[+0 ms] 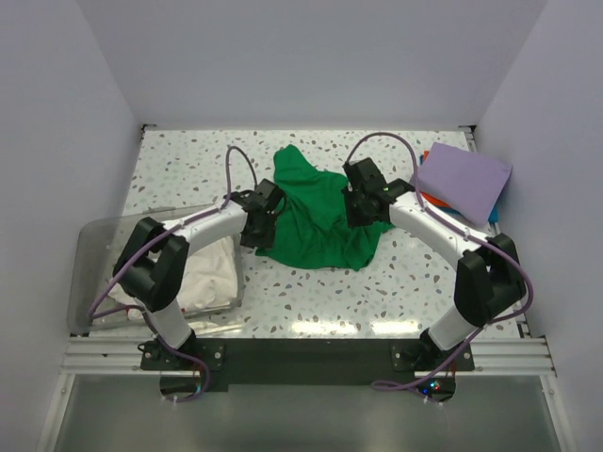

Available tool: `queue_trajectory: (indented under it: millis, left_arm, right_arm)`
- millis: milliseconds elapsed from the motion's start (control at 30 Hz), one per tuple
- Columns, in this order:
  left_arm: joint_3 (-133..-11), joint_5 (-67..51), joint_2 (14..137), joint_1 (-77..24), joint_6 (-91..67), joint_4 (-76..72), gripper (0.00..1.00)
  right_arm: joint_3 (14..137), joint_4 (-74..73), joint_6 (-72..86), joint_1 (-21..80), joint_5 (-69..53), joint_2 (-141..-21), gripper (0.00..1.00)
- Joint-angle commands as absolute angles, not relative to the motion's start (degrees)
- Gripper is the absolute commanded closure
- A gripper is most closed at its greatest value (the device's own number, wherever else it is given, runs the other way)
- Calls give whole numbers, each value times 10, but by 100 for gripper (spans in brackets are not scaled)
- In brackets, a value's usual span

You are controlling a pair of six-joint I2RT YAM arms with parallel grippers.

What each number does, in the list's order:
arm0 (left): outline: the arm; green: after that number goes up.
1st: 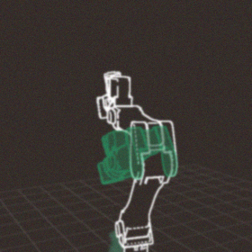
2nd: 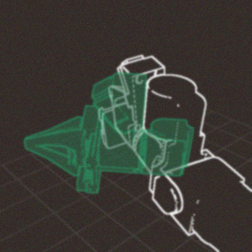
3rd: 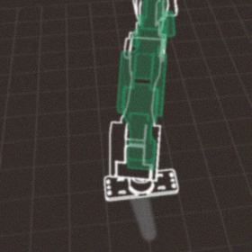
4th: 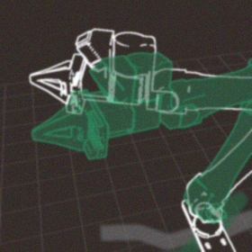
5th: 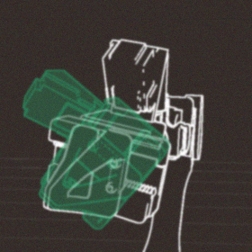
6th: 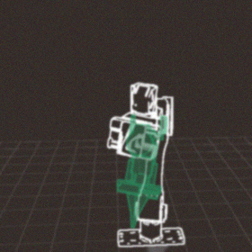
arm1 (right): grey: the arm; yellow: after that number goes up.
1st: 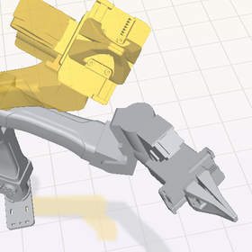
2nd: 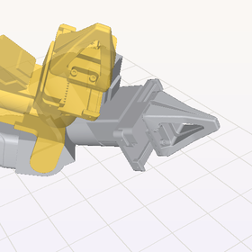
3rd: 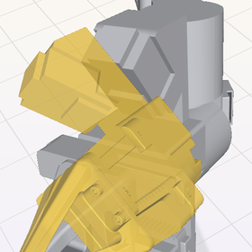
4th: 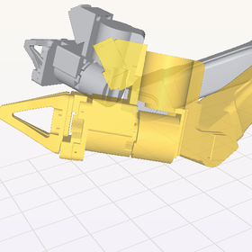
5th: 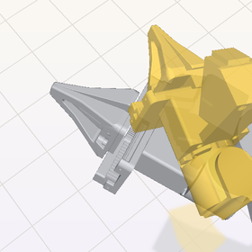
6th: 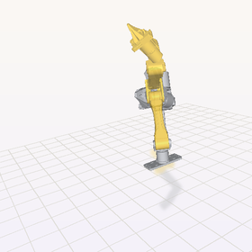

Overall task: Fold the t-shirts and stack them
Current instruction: Flatten the tshirt out

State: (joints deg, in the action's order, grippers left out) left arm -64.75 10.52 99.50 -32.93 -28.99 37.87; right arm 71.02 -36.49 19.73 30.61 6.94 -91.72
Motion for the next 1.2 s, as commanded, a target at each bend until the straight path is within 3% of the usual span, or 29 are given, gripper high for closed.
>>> queue_trajectory:
  millis: [0,1167]
  left_arm:
    - [-641,116,969,-329,-301,382,53]
    - [-610,104,1020,-318,-290,316,59]
  right_arm:
    - [713,-361,206,303,76,-904,83]
    - [693,-359,206,303,80,-881,79]
